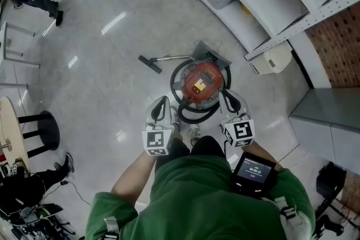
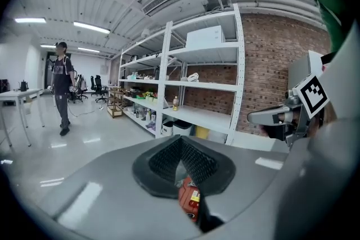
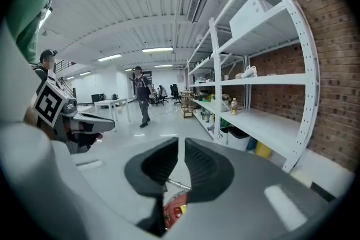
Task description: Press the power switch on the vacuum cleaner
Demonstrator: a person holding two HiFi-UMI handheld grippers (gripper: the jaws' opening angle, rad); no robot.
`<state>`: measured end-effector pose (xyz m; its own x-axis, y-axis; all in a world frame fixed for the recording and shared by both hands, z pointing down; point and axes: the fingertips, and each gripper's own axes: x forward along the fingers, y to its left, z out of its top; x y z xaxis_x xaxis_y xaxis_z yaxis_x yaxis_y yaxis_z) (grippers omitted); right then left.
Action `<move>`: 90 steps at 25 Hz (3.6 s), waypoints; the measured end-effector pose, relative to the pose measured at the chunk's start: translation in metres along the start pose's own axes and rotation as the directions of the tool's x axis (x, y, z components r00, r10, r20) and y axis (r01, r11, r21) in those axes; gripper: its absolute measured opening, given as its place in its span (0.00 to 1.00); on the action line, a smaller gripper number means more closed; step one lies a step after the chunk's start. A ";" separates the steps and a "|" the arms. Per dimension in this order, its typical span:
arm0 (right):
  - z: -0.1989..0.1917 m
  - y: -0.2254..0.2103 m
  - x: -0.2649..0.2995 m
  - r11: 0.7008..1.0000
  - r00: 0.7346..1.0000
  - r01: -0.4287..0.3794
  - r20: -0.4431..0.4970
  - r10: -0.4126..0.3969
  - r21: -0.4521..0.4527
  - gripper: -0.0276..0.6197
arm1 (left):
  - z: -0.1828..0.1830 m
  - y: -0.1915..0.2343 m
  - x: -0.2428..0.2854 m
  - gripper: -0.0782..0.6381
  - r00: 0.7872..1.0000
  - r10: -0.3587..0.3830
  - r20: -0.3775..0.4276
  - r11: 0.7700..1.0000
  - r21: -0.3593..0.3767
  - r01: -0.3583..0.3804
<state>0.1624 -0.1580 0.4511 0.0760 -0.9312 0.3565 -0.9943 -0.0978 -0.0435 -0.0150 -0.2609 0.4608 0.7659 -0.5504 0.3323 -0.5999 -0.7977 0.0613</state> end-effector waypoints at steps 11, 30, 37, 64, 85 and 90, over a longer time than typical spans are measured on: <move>0.050 0.008 -0.045 0.999 0.987 -0.020 0.161 0.015 0.031 0.08 | 0.043 -0.021 -0.048 0.12 0.989 0.071 0.127 0.997 0.010 -0.073; 0.066 0.092 -0.108 0.998 0.974 -0.055 0.218 0.055 -0.008 0.08 | 0.057 -0.037 -0.131 0.12 0.978 -0.018 0.207 0.999 0.035 0.011; 0.061 0.141 -0.143 0.999 0.978 -0.028 0.209 0.031 -0.018 0.07 | 0.044 -0.032 -0.175 0.12 0.977 -0.060 0.205 0.998 0.020 0.057; -0.001 0.182 -0.275 0.990 0.976 0.140 0.161 -0.143 0.031 0.06 | 0.020 -0.088 -0.272 0.12 0.947 -0.202 0.250 0.979 0.052 0.195; -0.028 0.143 -0.328 0.995 0.979 0.072 0.187 -0.085 0.074 0.05 | 0.001 -0.175 -0.284 0.12 0.965 -0.157 0.211 0.988 0.039 0.153; -0.026 0.143 -0.330 0.996 0.978 0.060 0.197 -0.073 0.068 0.05 | 0.000 -0.177 -0.286 0.12 0.966 -0.141 0.216 0.990 0.032 0.137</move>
<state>-0.0064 0.1441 0.3518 0.1612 -0.9726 0.1677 -0.9805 -0.1773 -0.0853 -0.1283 0.0377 0.3544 0.8744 -0.4729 0.1089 -0.4816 -0.8731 0.0760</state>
